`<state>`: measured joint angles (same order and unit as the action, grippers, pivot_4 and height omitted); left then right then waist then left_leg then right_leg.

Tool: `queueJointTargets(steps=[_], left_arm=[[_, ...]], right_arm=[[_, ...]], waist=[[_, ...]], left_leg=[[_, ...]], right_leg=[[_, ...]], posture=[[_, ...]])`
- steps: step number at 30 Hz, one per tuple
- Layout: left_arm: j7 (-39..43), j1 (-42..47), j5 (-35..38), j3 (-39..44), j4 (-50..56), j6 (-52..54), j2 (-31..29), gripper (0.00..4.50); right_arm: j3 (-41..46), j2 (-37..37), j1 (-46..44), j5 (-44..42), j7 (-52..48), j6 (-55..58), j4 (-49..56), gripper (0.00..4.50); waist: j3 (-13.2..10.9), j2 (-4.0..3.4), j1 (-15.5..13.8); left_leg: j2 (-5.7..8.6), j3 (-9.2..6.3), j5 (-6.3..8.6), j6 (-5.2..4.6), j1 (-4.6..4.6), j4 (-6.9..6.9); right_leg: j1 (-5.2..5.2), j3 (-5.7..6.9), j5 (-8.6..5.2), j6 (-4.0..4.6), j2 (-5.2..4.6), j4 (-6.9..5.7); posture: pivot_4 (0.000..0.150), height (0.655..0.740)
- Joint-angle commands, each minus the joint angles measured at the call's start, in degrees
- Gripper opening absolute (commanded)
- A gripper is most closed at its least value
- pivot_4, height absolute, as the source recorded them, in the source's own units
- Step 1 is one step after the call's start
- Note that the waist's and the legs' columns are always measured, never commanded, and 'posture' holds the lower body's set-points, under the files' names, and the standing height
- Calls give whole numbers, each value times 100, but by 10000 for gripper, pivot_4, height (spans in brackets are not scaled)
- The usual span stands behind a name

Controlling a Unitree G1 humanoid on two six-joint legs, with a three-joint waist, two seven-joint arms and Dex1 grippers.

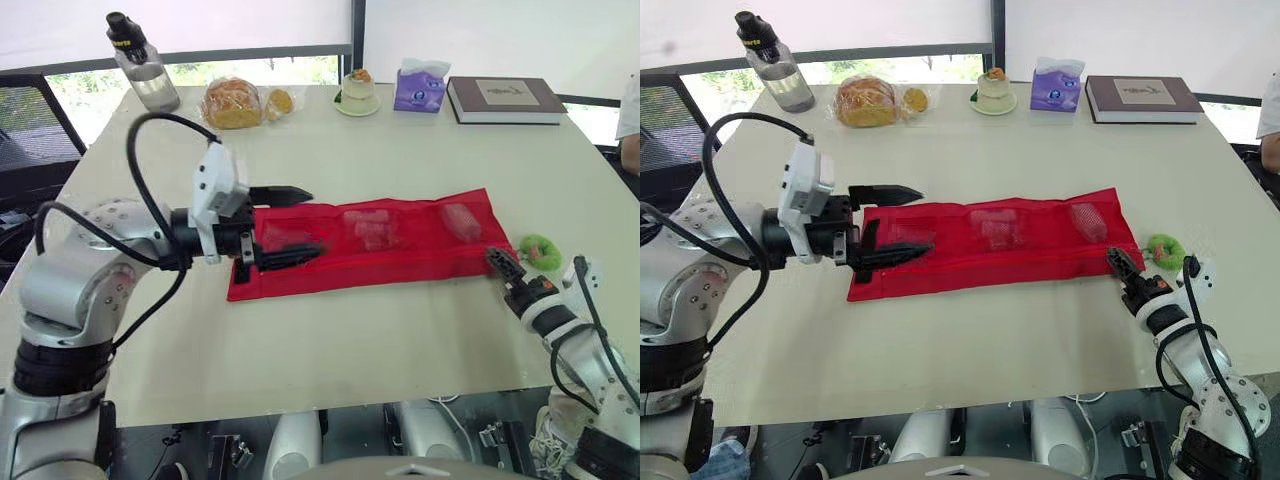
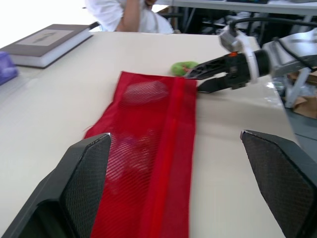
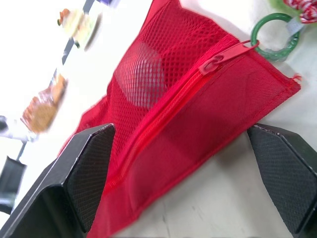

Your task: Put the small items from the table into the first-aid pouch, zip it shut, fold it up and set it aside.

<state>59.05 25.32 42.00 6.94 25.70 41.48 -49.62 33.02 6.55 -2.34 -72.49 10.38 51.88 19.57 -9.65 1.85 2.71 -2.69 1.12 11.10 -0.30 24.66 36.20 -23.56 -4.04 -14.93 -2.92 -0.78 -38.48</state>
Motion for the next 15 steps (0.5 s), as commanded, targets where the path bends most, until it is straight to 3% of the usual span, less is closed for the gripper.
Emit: queueJointTargets(steps=[1,9,15], left_arm=[[-66,-67,147,-18,305,13,55,44443],[-77,-72,208,-34,349,-13,89,44443],[-53,-60,184,-65,307,7,68,45000]], right_arm=[[-23,-162,-143,-305,217,-344,-127,45000],[-297,-103,-329,-121,112,-866,-373,45000],[-364,-83,-295,-169,-62,-1171,-363,16874]], waist=[[-1,-2,7],[-2,-4,-3],[-9,-15,-19]], left_leg=[[-1,0,0,0,0,0],[0,-2,0,0,1,1],[2,-3,0,0,5,0]], right_leg=[[0,0,1,-1,1,0],[-1,-1,4,-5,4,-3],[-2,0,7,-7,3,-3]], posture=[[1500,7400],[1500,7400],[1500,7400]])
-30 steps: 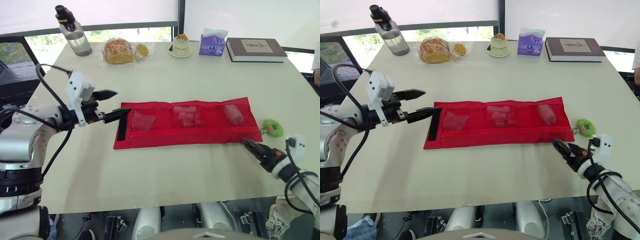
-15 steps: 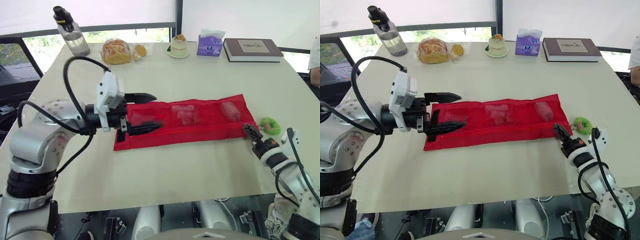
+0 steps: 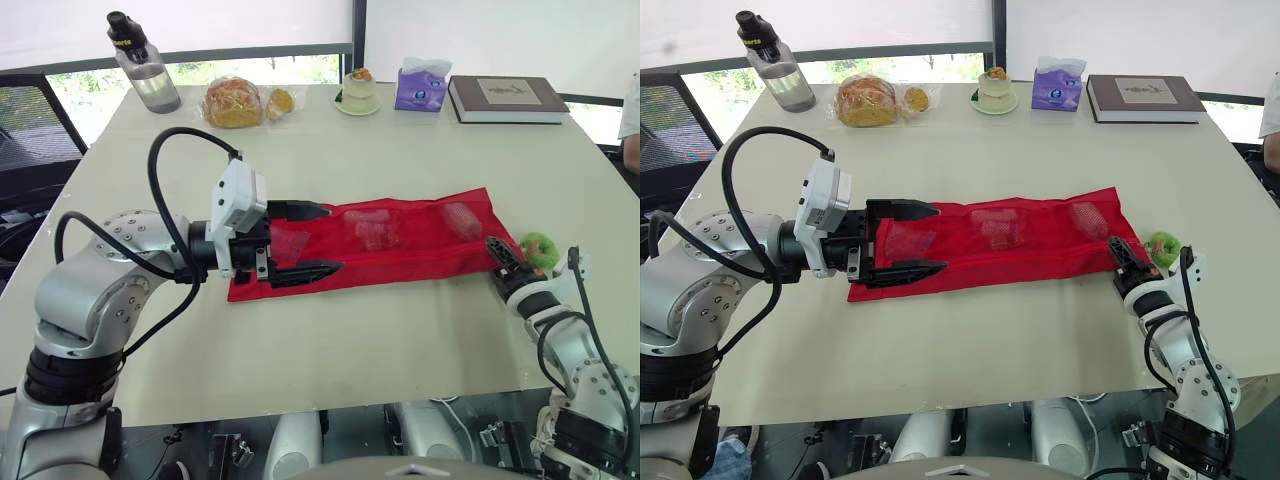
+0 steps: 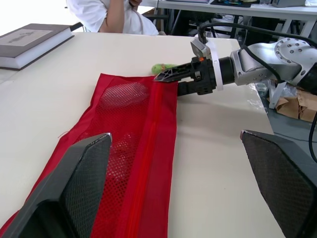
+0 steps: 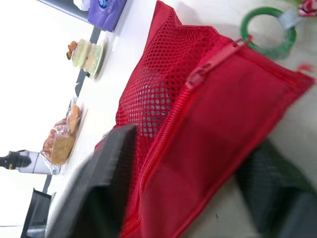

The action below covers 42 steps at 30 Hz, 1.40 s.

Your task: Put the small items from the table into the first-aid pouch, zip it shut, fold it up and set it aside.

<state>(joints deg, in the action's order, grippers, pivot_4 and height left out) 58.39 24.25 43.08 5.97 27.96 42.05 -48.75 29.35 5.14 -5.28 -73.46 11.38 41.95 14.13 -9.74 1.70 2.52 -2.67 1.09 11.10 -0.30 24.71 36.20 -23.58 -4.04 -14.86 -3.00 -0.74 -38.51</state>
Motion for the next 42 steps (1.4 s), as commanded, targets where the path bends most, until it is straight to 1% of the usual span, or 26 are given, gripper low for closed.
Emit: queueJointTargets(steps=[1,2,3,4,9,13,16,20,23,26,29,32,34,35,37,38,39,41,42], left_arm=[[19,62,66,14,70,-59,-11,45000],[27,73,59,4,57,-69,-3,45000],[43,92,47,-7,52,-130,36,45000],[55,109,38,-16,46,-174,64,45000],[144,260,-205,-186,-23,-523,163,45000],[214,440,-230,-224,-140,-644,215,45000],[270,573,-251,-218,-278,-710,226,45000],[286,676,-337,-244,-434,-823,248,45000],[296,706,-380,-243,-497,-872,253,45000],[290,747,-385,-266,-503,-875,268,45000],[252,787,-403,-311,-486,-877,299,45000],[165,788,-355,-265,-389,-813,285,45000],[129,766,-316,-219,-342,-776,261,45000],[61,732,-302,-175,-315,-745,252,45000],[-61,652,-258,-120,-228,-685,255,45000],[-98,620,-237,-104,-185,-661,255,45000],[-122,580,-214,-87,-136,-632,245,45000],[-180,504,-183,-38,-67,-558,214,45000],[-201,468,-194,-15,-45,-537,182,45000]], right_arm=[[0,81,28,-88,-189,-198,198,10212],[-6,97,45,-101,-207,-218,205,5037],[7,147,93,-132,-277,-219,241,1929],[12,186,123,-155,-325,-223,261,775],[68,606,388,-190,-754,-220,416,775],[-61,1054,461,891,-1846,-1048,734,775],[-266,1437,567,1347,-2434,-1233,1009,775],[-983,2328,601,2216,-3255,-1216,1372,775],[-1671,2903,283,2826,-3740,-1163,1477,775],[-2800,3433,-332,3612,-4268,-1024,1536,775],[-3749,3518,-1015,4294,-4455,-869,1363,775],[-4877,3620,-1753,5318,-4802,-865,1077,775],[-5157,3649,-1922,5677,-4935,-986,957,775],[-5320,3662,-2009,5922,-5053,-1220,873,775],[-5508,3664,-2110,6347,-5185,-1605,682,6703],[-5523,3650,-2124,6441,-5242,-1688,628,7911],[-5498,3660,-2120,6472,-5336,-1724,615,14139],[-5373,3678,-2063,6390,-5547,-1709,665,23866],[-5282,3675,-2027,6312,-5637,-1682,714,28006]], waist=[[0,-1,0],[0,-1,0],[0,-1,-2],[0,-1,-3],[-3,-4,-28],[-6,-11,-17],[-8,-14,-16],[-8,-17,-7],[-9,-17,-4],[-9,-16,-8],[-9,-14,-21],[-9,-14,-14],[-10,-13,-23],[-10,-13,-35],[-11,-11,-50],[-11,-11,-47],[-11,-10,-46],[-11,-10,-44],[-11,-10,-43]], left_leg=[[0,0,0,0,1,0],[0,0,0,0,1,0],[1,0,0,0,0,0],[1,-1,0,0,1,0],[8,-1,0,0,3,1],[13,2,0,0,1,3],[11,-2,0,0,1,4],[11,0,0,0,1,4],[10,-1,0,0,1,8],[10,0,0,0,0,14],[9,-5,0,0,2,16],[10,-3,0,0,5,16],[10,-4,0,0,6,16],[10,-5,0,0,6,16],[13,-10,0,0,11,16],[15,-8,0,0,12,16],[17,-8,0,0,12,17],[17,-8,0,0,10,17],[17,-8,0,0,9,17]], right_leg=[[0,0,4,2,0,0],[0,0,5,2,0,0],[0,0,8,8,0,0],[0,0,10,12,0,0],[1,0,9,14,-6,0],[0,-3,2,1,-7,0],[0,-1,0,-9,-3,-1],[0,-2,0,-9,-3,-1],[1,-2,0,-10,-2,-2],[1,-3,-1,-10,-1,-5],[1,2,0,-10,0,-6],[-1,0,1,-9,0,-5],[-2,1,1,-9,-1,-5],[-1,3,1,-8,-1,-5],[-1,8,5,-2,-4,-4],[-1,7,5,-2,-5,-2],[-1,7,6,-2,-8,-3],[-1,7,6,-3,-8,-4],[0,7,6,-3,-8,-6]], posture=[[1500,7400],[1500,7400],[1500,7400],[1500,7400],[1500,7400],[1500,7400],[1500,7400],[1500,7400],[1500,7400],[1500,7400],[1500,7400],[1500,7400],[1500,7400],[1500,7400],[1500,7400],[1500,7400],[1500,7400],[1500,7400],[1500,7400]])
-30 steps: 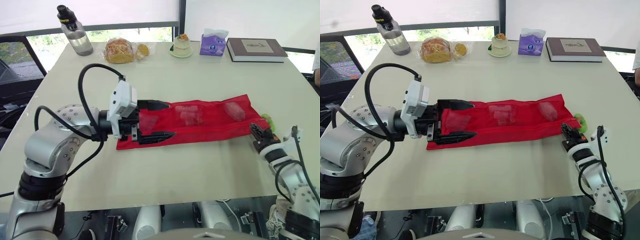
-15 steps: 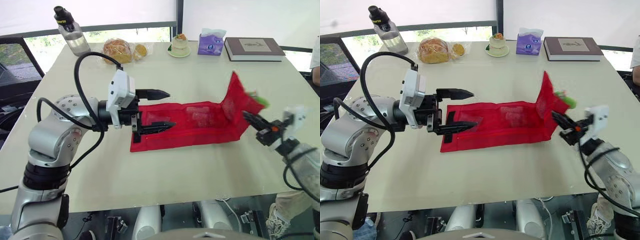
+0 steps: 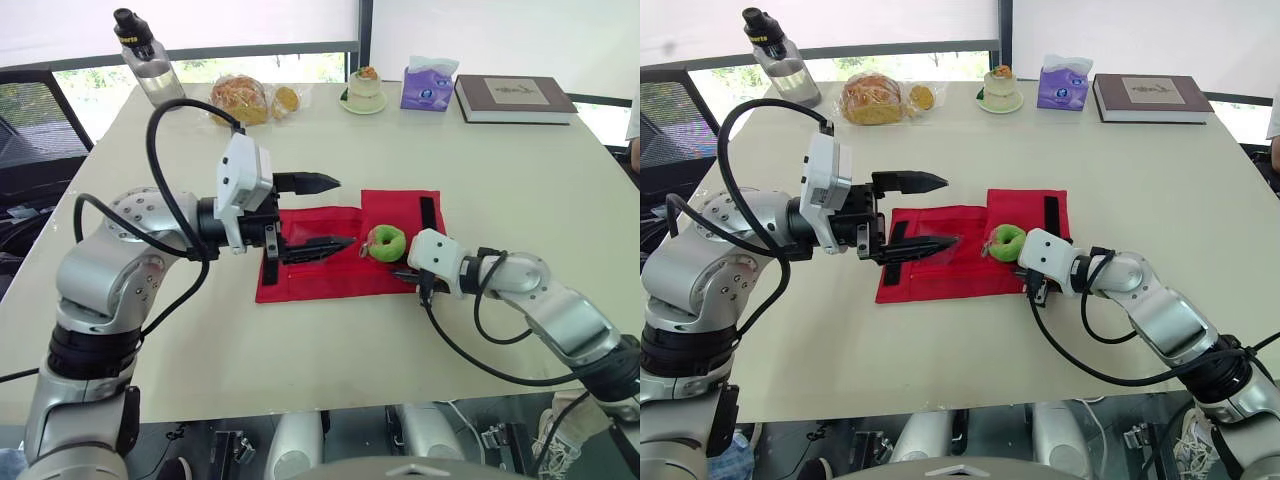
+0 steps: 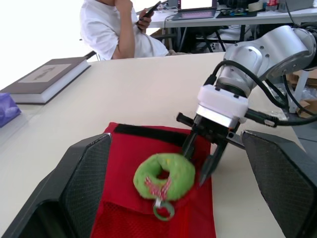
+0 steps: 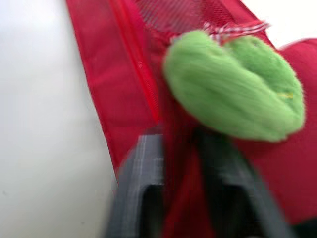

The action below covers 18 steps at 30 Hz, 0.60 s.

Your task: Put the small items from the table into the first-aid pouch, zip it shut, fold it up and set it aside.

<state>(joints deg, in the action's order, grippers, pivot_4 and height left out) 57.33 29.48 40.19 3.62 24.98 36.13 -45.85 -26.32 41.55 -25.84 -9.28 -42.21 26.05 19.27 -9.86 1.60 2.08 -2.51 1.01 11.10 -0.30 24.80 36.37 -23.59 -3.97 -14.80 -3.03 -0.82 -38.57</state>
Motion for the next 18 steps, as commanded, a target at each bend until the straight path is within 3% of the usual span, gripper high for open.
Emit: queueJointTargets(steps=[1,3,4,8,18], left_arm=[[-127,-72,71,247,259,64,-131,45000],[-253,-22,112,303,241,134,-107,45000],[-341,13,151,335,226,183,-82,45000],[-558,-183,130,431,209,334,-128,45000],[-1172,-1624,18,1138,-73,630,-115,45000]], right_arm=[[393,28,61,-185,-341,-64,250,32374],[592,29,115,-318,-475,-17,325,42635],[713,56,145,-421,-571,15,378,44361],[1352,211,347,-968,-962,18,584,44361],[3314,307,975,-2835,-1302,529,930,44361]], waist=[[0,1,1],[-1,1,-3],[-1,2,-2],[-1,3,-4],[-2,4,13]], left_leg=[[0,-1,0,0,-1,1],[0,-3,0,0,-2,5],[0,-3,0,0,-3,10],[0,-3,0,0,-5,17],[-5,-4,0,0,-9,15]], right_leg=[[0,0,0,0,0,-3],[0,2,0,0,1,-11],[0,2,-1,-1,0,-19],[2,2,-5,-8,0,-25],[2,4,5,9,1,-28]], posture=[[1500,7400],[1500,7400],[1500,7400],[1500,7400],[1500,7400]])
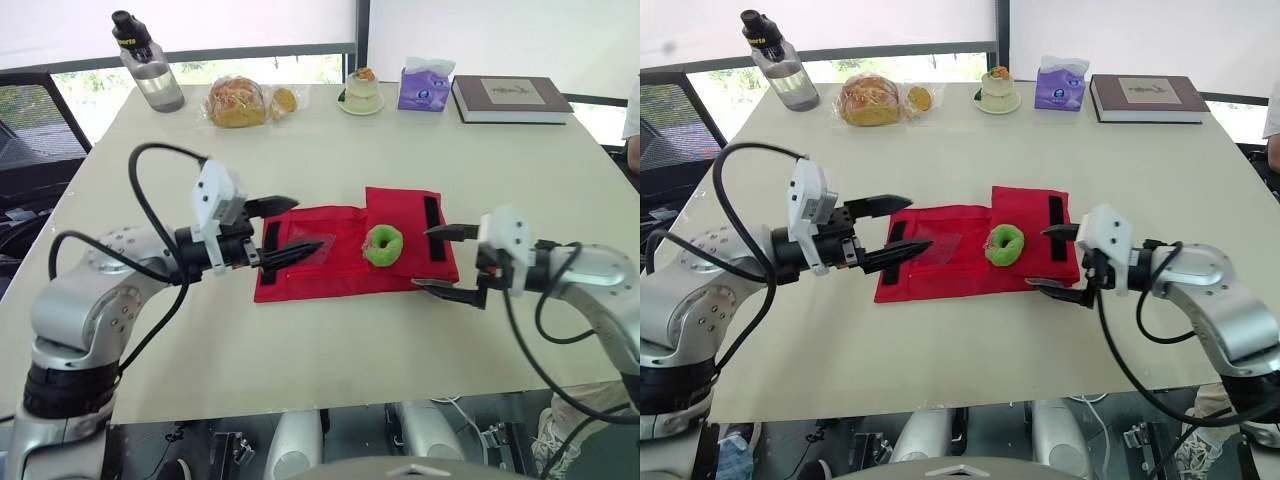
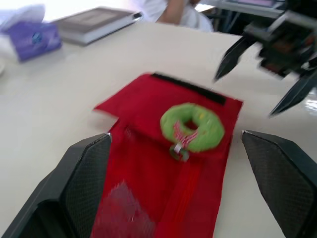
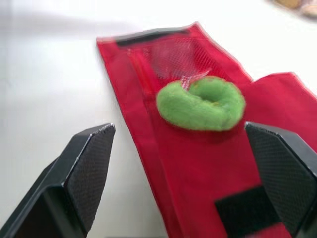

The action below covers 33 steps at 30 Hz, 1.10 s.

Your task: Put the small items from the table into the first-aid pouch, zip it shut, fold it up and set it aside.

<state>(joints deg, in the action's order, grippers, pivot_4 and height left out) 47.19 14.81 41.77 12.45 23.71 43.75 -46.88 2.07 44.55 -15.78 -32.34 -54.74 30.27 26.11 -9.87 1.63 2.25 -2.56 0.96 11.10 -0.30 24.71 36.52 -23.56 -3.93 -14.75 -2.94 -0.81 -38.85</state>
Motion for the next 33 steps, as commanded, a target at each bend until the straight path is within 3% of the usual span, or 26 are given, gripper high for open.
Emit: queueJointTargets(steps=[1,10,20,30,33], left_arm=[[-353,-287,-178,338,9,-114,80,45000],[-1285,-887,-158,608,-273,405,535,45000],[-2335,-849,1128,1292,-373,1941,1314,45000],[-3341,-495,1814,1587,-851,2860,1830,45000],[-3642,-347,2562,1726,-850,3181,2224,45000]], right_arm=[[637,33,-45,-715,-70,182,245,44361],[1045,354,-774,-1646,-89,802,137,44361],[918,384,-1012,-1963,-128,1003,358,44361],[795,333,-1077,-1962,-68,987,390,44361],[764,339,-1117,-1936,-28,996,402,44361]], waist=[[0,1,-6],[-1,2,-19],[-1,4,-23],[0,5,-39],[2,7,-49]], left_leg=[[-2,-2,0,0,1,1],[5,1,0,0,1,1],[6,-1,0,0,3,2],[11,-3,0,0,3,2],[12,-4,0,0,3,3]], right_leg=[[0,3,0,0,1,1],[1,2,0,3,-9,2],[1,6,2,1,-11,1],[1,5,2,2,-11,1],[3,5,3,1,-13,1]], posture=[[1500,7400],[1500,7400],[1500,7400],[1500,7400],[1500,7400]])
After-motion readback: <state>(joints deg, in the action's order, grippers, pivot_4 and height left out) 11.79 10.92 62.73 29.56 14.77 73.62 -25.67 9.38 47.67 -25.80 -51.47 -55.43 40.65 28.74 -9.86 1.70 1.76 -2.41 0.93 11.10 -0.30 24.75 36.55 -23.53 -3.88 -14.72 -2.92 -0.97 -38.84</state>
